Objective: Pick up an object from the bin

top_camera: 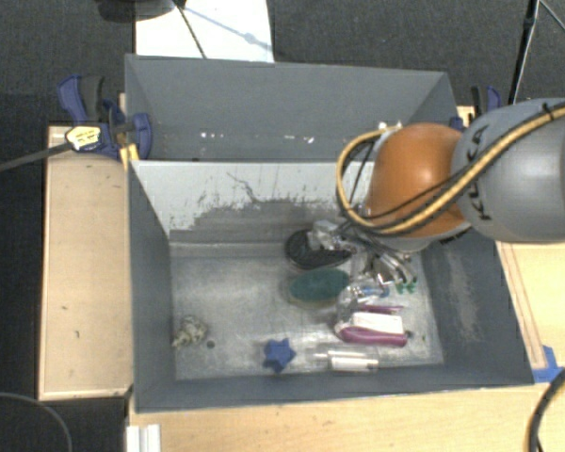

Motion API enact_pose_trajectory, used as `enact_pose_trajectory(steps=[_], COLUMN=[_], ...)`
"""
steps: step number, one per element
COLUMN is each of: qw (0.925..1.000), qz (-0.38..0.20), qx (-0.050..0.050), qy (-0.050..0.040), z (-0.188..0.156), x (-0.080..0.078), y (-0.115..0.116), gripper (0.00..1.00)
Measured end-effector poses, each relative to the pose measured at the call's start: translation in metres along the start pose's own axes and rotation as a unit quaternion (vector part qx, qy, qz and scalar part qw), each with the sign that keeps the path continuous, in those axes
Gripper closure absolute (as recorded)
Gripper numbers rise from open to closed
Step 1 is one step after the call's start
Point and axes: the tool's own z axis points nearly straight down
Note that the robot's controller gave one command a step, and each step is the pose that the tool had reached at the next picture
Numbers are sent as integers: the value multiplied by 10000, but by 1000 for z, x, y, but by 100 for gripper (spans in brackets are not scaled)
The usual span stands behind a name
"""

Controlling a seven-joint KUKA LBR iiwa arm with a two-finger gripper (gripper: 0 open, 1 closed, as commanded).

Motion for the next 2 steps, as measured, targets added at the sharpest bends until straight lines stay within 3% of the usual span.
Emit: enact_pose_trajectory(steps=[1,2], qw=[10000,9997], qz=[20,232], qx=[0,8], qy=[19,-58], z=[-3,14], x=[-2,-19], y=[-26,-21], gripper=[0,0])
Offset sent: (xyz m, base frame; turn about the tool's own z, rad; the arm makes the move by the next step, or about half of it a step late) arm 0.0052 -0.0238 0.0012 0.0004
